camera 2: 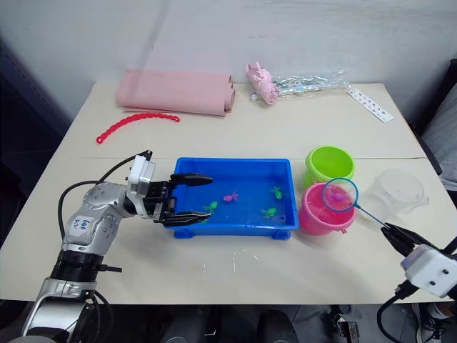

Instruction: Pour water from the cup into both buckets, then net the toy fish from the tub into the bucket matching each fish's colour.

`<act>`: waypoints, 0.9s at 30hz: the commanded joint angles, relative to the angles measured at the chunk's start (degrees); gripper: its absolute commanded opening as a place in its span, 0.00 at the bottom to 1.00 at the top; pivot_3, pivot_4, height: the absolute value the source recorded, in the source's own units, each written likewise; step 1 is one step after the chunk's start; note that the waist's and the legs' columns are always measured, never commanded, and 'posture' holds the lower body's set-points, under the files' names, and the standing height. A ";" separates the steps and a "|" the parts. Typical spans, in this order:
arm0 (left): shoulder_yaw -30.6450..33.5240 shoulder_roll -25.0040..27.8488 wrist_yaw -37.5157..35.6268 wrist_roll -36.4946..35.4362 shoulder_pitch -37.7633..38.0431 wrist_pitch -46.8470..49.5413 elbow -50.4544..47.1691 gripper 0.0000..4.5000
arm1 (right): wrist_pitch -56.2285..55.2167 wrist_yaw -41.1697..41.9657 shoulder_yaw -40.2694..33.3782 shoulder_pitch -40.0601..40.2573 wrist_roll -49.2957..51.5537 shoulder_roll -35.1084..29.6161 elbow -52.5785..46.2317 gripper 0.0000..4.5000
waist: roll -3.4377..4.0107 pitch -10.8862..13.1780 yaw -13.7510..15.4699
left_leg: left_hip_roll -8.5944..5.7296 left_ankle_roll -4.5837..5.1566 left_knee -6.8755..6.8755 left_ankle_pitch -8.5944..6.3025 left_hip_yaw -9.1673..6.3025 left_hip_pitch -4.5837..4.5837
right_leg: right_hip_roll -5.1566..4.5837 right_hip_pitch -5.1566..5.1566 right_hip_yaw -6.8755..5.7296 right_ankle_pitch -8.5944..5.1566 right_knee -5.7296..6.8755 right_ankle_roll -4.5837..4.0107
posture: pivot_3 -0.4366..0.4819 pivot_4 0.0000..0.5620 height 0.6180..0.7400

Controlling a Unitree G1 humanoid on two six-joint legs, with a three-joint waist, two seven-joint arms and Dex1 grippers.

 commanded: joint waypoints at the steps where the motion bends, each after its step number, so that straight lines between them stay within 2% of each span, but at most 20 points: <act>1: 0.85 0.17 0.38 -0.62 0.33 0.64 -0.61 0.99 | -8.11 -5.51 -2.07 0.91 -8.87 -0.55 -0.40 0.00 | 0.00 0.00 0.00 | 0.00 0.00 0.00 0.00 0.00 0.00 | 0.00 0.00 0.00 0.00 0.00 0.00 | 0.48 0.27 1.00; 9: 0.67 0.09 -1.29 0.71 -2.19 -1.21 2.55 0.99 | -11.51 -15.76 -4.32 2.13 -22.03 1.80 -3.58 0.00 | 0.00 0.00 0.12 | 0.00 -0.05 -0.05 0.03 0.00 0.01 | 0.02 0.00 0.03 -0.01 -0.01 -0.01 | 0.48 0.27 1.00; 14: 0.40 -1.39 -0.55 0.36 -1.80 -1.12 2.82 0.99 | -12.26 -23.17 -6.06 3.72 -26.17 4.12 -5.04 0.00 | 0.01 -0.01 0.02 | -0.02 -0.05 -0.06 0.03 0.01 0.01 | 0.02 0.00 0.08 0.00 -0.01 -0.01 | 0.48 0.27 1.00; 21: 0.25 -2.75 -0.29 0.74 -2.32 -1.44 3.37 0.99 | -13.84 -28.94 -6.16 7.72 -29.37 4.60 -5.68 0.00 | 0.02 -0.01 -0.07 | -0.02 -0.11 -0.19 0.07 0.01 0.04 | 0.02 -0.02 0.09 -0.01 -0.02 -0.02 | 0.48 0.27 1.00; 27: 0.18 -3.19 -0.59 1.17 -2.43 -2.54 4.13 0.99 | -13.13 -33.63 -5.38 8.76 -36.25 7.47 -6.89 0.00 | 0.02 -0.01 -0.17 | -0.02 -0.15 -0.23 0.10 0.02 0.09 | 0.03 -0.02 0.13 -0.01 0.01 -0.02 | 0.48 0.27 1.00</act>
